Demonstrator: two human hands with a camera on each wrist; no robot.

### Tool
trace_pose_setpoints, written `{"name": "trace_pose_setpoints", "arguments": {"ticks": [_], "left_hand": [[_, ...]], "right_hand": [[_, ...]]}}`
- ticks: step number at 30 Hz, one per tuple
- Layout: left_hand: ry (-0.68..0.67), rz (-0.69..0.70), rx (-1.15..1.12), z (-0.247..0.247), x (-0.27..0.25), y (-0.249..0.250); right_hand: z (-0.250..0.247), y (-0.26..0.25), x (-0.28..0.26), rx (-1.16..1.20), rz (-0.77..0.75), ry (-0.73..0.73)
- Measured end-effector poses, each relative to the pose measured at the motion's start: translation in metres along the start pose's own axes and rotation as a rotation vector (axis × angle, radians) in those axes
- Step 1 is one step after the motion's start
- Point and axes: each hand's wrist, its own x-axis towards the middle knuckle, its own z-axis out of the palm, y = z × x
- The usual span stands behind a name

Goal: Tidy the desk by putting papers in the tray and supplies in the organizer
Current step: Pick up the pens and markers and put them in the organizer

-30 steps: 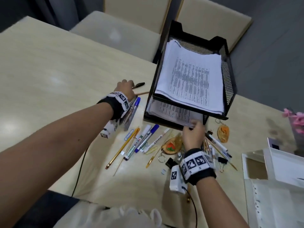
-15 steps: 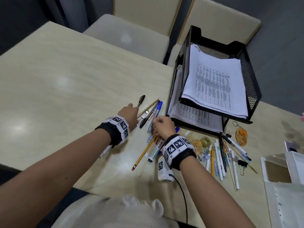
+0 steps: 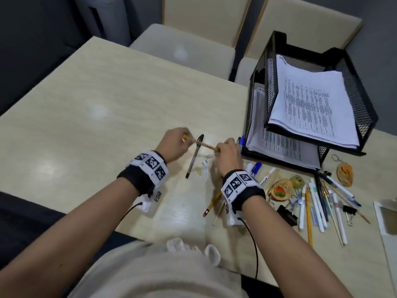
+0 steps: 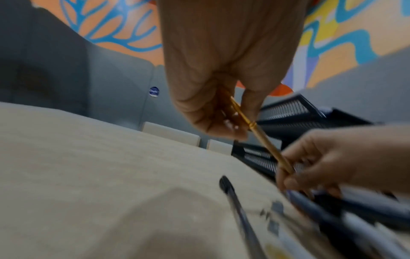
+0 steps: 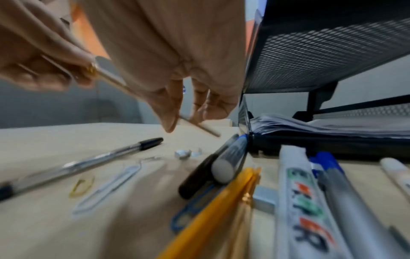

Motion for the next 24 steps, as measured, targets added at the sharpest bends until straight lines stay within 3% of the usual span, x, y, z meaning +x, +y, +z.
{"name": "trace_pose_setpoints", "arguments": {"ticks": [3,5,8,12,17,19,22,24], "left_hand": [[0.174,-0.078,-0.606,-0.017,0.004,0.015],[0.134,-0.102,-0.806,-0.015,0.006,0.026],[0.027,-0.073,-0.835,0.000,0.005,0.039],[0.079,-0.097,-0.758,0.007,0.003,0.040],[0.008,-0.146,-0.647,0.016,-0.015,0.032],[-0.029,-0.192,-0.651,0.026,-0.024,0.029],[-0.078,-0.261,-0.668,0.041,-0.038,0.027],[-0.101,-0.286,-0.664,0.050,-0.047,0.026]], "right_hand": [[-0.013,-0.005,-0.003,0.258,-0.008,0.023],[-0.022,-0.015,-0.014,0.416,-0.062,-0.014],[-0.026,-0.016,-0.030,0.438,-0.104,-0.113],[-0.028,0.016,-0.053,0.166,-0.107,-0.193],[-0.016,0.042,-0.100,-0.154,-0.218,-0.414],[-0.008,0.042,-0.114,-0.140,-0.191,-0.326],[0.002,0.036,-0.127,-0.120,-0.014,-0.127],[0.008,0.030,-0.133,-0.156,0.110,-0.124]]}}
